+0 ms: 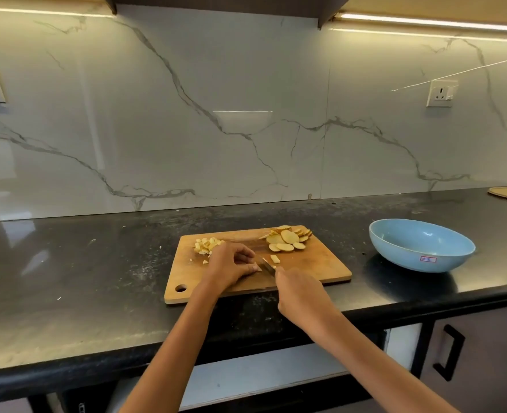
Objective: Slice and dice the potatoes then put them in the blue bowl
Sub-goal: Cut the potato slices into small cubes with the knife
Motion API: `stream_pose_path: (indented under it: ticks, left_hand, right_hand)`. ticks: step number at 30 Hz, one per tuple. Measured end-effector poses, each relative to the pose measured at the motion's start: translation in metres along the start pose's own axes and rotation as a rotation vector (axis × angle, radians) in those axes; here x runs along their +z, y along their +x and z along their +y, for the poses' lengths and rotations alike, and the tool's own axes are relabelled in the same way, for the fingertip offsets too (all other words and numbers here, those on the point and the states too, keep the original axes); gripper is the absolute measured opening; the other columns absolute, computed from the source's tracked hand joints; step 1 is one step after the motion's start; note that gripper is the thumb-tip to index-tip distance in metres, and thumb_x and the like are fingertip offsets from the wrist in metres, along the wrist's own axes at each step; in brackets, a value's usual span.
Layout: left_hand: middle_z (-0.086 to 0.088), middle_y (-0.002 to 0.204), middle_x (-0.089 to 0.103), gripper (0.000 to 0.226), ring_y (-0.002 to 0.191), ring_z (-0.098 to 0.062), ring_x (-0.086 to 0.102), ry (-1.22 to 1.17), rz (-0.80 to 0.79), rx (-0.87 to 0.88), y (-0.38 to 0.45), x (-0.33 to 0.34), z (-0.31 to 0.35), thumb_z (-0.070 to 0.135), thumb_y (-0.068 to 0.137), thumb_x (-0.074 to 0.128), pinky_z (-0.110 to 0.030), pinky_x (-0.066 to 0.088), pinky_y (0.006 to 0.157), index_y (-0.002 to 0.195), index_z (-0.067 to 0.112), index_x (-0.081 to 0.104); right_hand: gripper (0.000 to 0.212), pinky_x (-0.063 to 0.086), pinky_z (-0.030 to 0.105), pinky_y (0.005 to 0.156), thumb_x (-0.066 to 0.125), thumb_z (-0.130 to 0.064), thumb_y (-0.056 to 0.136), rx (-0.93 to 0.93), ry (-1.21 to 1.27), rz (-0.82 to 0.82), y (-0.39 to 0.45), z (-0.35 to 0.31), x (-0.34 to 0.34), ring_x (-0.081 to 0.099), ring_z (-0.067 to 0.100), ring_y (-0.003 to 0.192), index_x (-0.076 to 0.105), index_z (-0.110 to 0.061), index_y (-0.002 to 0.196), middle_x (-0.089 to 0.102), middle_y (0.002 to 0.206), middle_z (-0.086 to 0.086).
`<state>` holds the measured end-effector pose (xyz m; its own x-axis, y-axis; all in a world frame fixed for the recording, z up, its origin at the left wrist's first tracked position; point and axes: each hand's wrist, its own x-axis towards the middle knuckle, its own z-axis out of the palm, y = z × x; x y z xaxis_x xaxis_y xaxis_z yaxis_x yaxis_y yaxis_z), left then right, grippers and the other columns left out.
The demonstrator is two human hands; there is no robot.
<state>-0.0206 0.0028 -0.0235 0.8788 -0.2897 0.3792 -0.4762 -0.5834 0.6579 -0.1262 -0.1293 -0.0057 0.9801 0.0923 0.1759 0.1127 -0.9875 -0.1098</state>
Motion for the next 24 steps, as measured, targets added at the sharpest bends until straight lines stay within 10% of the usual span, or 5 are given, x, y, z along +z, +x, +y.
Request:
stream_pose_path:
  ticks: [5, 11, 24]
  left_hand:
    - [0.002, 0.097, 0.068, 0.038, 0.091, -0.004, 0.059, 0.027, 0.19, 0.115, 0.0, -0.002, 0.008, -0.007, 0.083, 0.057, -0.012, 0.045, 0.083, 0.115, 0.012, 0.061]
    - [0.014, 0.092, 0.065, 0.066, 0.104, -0.015, 0.051, 0.195, -0.023, 0.281, 0.003, 0.008, 0.007, -0.015, 0.074, 0.046, -0.037, 0.037, 0.099, 0.129, 0.022, 0.05]
    - [0.004, 0.124, 0.058, 0.065, 0.123, -0.019, 0.04, 0.252, 0.196, 0.187, 0.004, 0.007, 0.004, -0.008, 0.085, 0.042, -0.041, 0.028, 0.108, 0.142, 0.02, 0.031]
  right_hand:
    - [0.042, 0.038, 0.022, 0.061, 0.047, -0.013, 0.097, -0.08, -0.041, 0.103, 0.001, 0.016, 0.004, 0.048, 0.009, 0.069, 0.039, -0.018, 0.138, 0.049, 0.08, -0.002]
    - [0.051, 0.031, 0.018, 0.05, 0.043, -0.013, 0.098, -0.154, -0.133, 0.176, -0.006, 0.029, 0.004, 0.043, 0.008, 0.059, 0.028, -0.023, 0.146, 0.042, 0.068, -0.005]
    - [0.051, 0.035, 0.02, 0.055, 0.044, -0.012, 0.098, -0.142, -0.13, 0.26, -0.01, 0.035, 0.006, 0.046, 0.008, 0.065, 0.027, -0.022, 0.145, 0.046, 0.075, -0.005]
